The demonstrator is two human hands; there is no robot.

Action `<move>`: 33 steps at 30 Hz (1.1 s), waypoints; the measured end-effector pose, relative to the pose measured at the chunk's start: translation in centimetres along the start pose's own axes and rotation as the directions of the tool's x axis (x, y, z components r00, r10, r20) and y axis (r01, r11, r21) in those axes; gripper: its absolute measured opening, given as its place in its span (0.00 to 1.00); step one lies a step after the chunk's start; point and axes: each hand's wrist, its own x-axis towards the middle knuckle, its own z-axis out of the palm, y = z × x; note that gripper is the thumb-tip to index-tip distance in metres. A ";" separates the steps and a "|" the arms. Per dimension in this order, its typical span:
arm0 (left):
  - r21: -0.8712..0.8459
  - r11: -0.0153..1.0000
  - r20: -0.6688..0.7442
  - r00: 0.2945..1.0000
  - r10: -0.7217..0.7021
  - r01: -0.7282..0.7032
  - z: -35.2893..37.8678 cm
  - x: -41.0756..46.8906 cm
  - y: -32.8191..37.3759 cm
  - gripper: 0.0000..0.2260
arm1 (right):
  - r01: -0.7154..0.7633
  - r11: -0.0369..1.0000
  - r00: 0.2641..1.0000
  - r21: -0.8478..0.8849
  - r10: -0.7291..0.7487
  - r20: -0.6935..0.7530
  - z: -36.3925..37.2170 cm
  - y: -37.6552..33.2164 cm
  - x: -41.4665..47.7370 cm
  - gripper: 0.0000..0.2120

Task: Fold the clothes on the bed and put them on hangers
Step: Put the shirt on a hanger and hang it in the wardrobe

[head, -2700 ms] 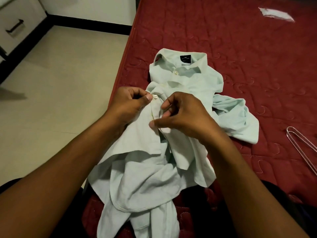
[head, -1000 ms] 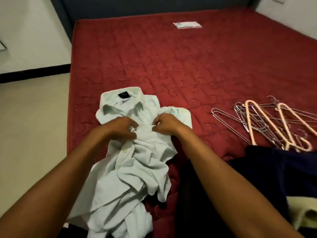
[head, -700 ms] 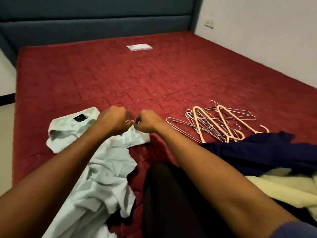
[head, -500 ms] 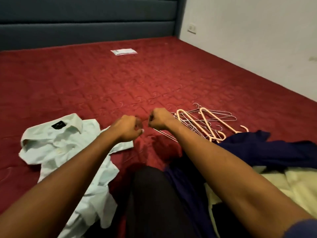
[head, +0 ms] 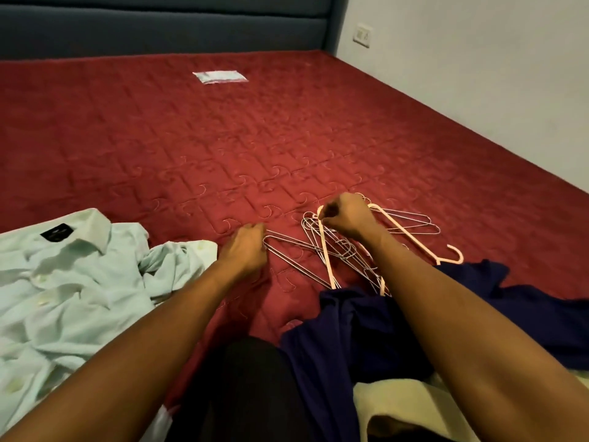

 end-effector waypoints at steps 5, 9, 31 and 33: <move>-0.261 0.954 -0.080 0.981 -0.177 0.151 1.5 1.9 -2.1 0.14 | 0.154 0.980 0.978 -0.123 -0.133 0.159 4.3 -3.3 1.6 0.08; -0.417 0.892 -0.066 0.973 -0.222 0.176 1.6 2.7 -3.1 0.11 | 0.223 0.941 0.962 -0.255 -0.171 0.211 5.8 -4.5 2.3 0.09; -0.879 0.415 -0.182 0.639 -0.748 0.236 -2.6 2.1 -10.5 0.08 | 0.085 0.994 0.989 -0.072 -0.075 0.128 3.5 -0.1 2.6 0.21; -0.887 0.410 -0.210 0.604 -0.769 0.213 -3.7 2.1 -10.3 0.08 | 0.104 0.994 0.987 0.032 -0.107 0.122 3.5 -0.9 2.6 0.22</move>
